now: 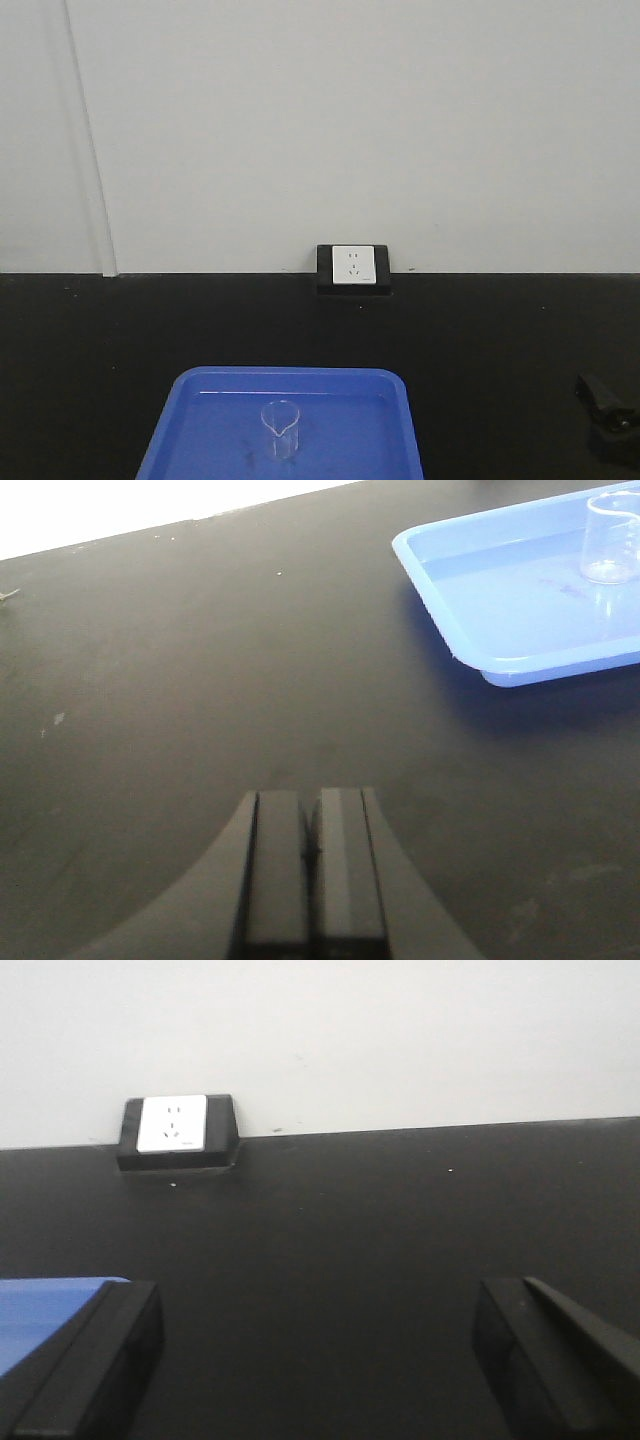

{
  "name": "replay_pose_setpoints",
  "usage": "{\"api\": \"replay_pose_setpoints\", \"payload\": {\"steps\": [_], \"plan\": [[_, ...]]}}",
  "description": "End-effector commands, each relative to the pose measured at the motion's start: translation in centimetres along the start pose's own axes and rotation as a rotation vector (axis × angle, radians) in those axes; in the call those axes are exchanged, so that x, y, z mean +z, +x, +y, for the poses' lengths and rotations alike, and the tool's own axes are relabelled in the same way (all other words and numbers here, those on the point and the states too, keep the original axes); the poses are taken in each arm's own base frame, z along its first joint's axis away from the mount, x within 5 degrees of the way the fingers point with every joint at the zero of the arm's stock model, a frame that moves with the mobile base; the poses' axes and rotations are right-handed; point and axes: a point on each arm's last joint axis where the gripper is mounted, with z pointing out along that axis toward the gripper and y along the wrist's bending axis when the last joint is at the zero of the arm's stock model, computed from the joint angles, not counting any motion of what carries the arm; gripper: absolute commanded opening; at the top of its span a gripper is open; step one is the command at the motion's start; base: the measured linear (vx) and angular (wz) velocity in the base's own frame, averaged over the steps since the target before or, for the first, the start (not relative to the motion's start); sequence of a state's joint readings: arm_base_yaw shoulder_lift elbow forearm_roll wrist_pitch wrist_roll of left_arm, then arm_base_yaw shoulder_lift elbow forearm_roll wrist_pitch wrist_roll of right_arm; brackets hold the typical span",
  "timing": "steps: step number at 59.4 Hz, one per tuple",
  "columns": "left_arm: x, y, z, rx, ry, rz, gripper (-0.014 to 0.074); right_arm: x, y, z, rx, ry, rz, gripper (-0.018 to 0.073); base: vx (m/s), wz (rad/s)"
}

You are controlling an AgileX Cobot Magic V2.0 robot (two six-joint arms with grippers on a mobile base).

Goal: Move beaker to silver tray on left bench
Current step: 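Lower the open right gripper around the glass beaker in the blue tray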

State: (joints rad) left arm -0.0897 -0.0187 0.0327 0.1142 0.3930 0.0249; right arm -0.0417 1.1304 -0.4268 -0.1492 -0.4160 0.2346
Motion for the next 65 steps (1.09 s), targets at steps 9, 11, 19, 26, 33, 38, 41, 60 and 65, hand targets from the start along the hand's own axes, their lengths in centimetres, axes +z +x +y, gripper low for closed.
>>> {"api": "replay_pose_setpoints", "payload": {"steps": [9,11,19,26,33,38,41,60,65], "plan": [[0.2,-0.2,-0.1,0.0,0.006,-0.072,0.0001,1.6,0.3,5.2,-0.162,-0.336,-0.069,0.0708,0.0,0.0],[0.2,-0.2,-0.1,0.0,0.006,-0.072,0.0001,2.0,0.9,6.4,-0.168,-0.396,-0.068,0.0706,0.0,0.0],[0.2,-0.2,-0.1,0.0,0.006,-0.072,0.0001,4.1,3.0,9.9,-0.143,-0.526,-0.029,0.0699,0.0,0.0],[0.2,-0.2,-0.1,0.0,0.006,-0.072,0.0001,6.7,5.2,12.9,-0.149,-0.598,0.046,0.0696,0.0,0.0],[0.2,-0.2,-0.1,0.0,0.006,-0.072,0.0001,9.5,6.7,15.7,-0.163,-0.653,0.071,0.069,0.0,0.0],[0.2,-0.2,-0.1,0.0,0.006,-0.072,0.0001,11.4,7.9,17.5,-0.171,-0.685,0.087,0.0687,0.0,0.0],[0.2,-0.2,-0.1,0.0,0.006,-0.072,0.0001,12.3,8.4,18.6,-0.175,-0.705,0.087,0.0685,0.0,0.0],[0.2,-0.2,-0.1,0.0,0.006,-0.072,0.0001,17.8,10.1,22.6,-0.155,-0.731,0.055,0.0669,0.0,0.0],[0.2,-0.2,-0.1,0.0,0.006,-0.072,0.0001,18.7,10.5,22.9,-0.154,-0.715,0.068,0.0665,0.0,0.0]]}}
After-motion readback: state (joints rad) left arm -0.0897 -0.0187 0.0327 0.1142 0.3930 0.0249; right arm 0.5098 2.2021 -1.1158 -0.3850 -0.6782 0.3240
